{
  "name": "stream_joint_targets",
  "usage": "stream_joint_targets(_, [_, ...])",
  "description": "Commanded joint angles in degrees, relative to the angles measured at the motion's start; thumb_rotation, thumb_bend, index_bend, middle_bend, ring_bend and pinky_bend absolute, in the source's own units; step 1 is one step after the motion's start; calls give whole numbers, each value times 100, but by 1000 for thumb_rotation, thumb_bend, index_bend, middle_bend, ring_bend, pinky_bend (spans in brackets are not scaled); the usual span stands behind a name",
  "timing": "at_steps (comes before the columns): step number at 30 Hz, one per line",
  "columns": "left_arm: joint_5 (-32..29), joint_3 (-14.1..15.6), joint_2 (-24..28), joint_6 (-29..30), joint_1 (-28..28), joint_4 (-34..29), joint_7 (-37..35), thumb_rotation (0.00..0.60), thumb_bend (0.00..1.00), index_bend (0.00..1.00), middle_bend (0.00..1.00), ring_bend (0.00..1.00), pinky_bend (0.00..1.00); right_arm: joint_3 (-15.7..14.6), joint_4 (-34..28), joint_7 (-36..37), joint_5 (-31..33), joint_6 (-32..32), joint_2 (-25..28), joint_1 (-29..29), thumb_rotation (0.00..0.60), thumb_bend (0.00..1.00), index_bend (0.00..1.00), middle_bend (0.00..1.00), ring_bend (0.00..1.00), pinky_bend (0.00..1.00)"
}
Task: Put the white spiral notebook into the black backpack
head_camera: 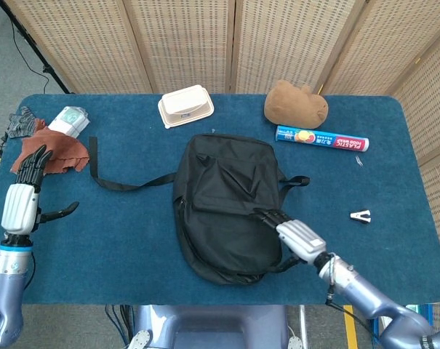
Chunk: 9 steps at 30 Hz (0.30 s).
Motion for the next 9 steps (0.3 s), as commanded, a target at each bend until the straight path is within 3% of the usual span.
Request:
stream_joint_targets(1, [-216,97,190,58,304,-405,392,600,0,0,0,0,6,-347,1291,-802,-713,1543,-49,-859,600,0,0,0,0,0])
stream_joint_targets(9, [-606,340,674,-210,727,-1156,1033,600,0,0,0,0,0,-315,2726,-719,-446,2864,-531,-1612,600,0,0,0,0,0])
